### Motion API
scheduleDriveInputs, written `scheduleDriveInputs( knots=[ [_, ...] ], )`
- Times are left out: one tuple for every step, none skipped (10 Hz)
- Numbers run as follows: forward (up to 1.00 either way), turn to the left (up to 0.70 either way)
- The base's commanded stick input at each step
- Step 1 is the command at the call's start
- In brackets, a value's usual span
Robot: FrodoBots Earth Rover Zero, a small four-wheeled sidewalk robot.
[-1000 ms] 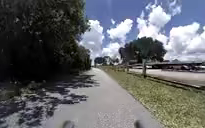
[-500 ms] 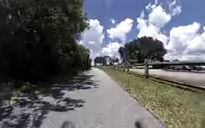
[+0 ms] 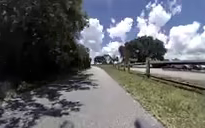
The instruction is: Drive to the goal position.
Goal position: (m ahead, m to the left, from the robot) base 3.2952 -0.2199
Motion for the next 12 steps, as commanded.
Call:
scheduleDriveInputs(
  knots=[
    [0.50,0.22],
    [0.50,0.17],
    [0.50,0.13],
    [0.50,0.09],
    [0.50,0.05],
    [0.50,0.01],
    [0.50,0.00],
    [0.50,0.00],
    [0.50,0.00],
    [0.50,0.00],
    [0.50,0.00],
    [0.50,0.00]
  ],
)
